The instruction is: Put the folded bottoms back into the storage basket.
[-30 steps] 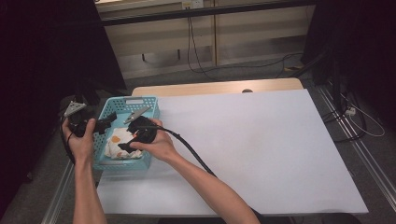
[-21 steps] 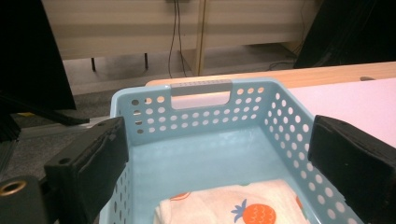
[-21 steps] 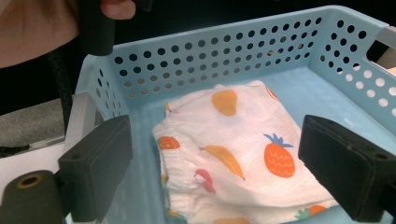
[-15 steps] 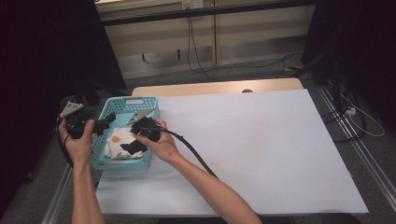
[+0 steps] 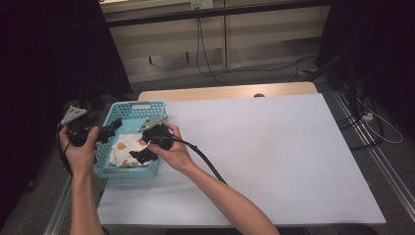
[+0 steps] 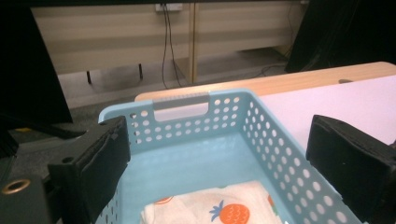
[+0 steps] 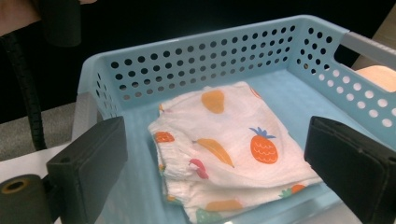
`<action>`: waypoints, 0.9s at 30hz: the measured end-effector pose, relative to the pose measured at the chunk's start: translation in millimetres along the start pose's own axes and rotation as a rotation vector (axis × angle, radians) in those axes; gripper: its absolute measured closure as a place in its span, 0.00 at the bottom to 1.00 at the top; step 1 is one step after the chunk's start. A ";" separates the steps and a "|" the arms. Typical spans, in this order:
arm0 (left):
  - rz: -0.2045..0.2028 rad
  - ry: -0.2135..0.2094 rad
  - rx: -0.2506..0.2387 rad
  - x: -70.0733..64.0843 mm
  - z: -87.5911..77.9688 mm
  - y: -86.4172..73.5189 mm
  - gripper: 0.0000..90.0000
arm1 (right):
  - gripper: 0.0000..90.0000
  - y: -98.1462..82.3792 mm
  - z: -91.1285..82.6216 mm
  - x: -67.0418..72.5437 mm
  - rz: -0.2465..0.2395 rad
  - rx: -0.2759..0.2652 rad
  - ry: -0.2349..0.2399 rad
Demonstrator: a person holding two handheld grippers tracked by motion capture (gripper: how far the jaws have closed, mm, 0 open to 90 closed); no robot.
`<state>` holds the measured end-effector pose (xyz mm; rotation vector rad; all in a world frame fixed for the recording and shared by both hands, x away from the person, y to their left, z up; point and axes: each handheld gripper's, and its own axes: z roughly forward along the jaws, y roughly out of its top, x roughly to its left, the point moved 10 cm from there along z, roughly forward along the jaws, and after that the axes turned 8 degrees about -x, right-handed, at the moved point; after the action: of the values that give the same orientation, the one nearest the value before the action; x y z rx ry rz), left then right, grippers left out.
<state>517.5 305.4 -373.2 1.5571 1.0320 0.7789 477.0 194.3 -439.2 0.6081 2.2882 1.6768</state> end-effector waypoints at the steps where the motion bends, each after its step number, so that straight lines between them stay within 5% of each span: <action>1: -0.008 -0.004 -0.008 -1.7 -1.7 1.6 0.07 | 0.06 0.5 -1.5 -0.4 -0.004 -0.003 -0.005; 8: -0.037 0.000 -0.011 -14.9 -6.3 -0.3 0.06 | 0.05 -3.4 -7.6 -0.2 -0.004 -0.010 -0.014; 13: 0.014 0.016 0.005 -15.2 -10.3 -9.6 0.06 | 0.05 -7.1 -13.3 -2.5 -0.008 -0.022 -0.028; 27: 0.051 0.033 0.031 -21.6 -27.7 -37.4 0.07 | 0.06 -14.8 -33.5 -13.4 -0.016 -0.035 -0.087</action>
<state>476.0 299.5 -402.7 1.6068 1.0362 0.8296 471.7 155.8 -443.4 0.6398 2.1934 1.6464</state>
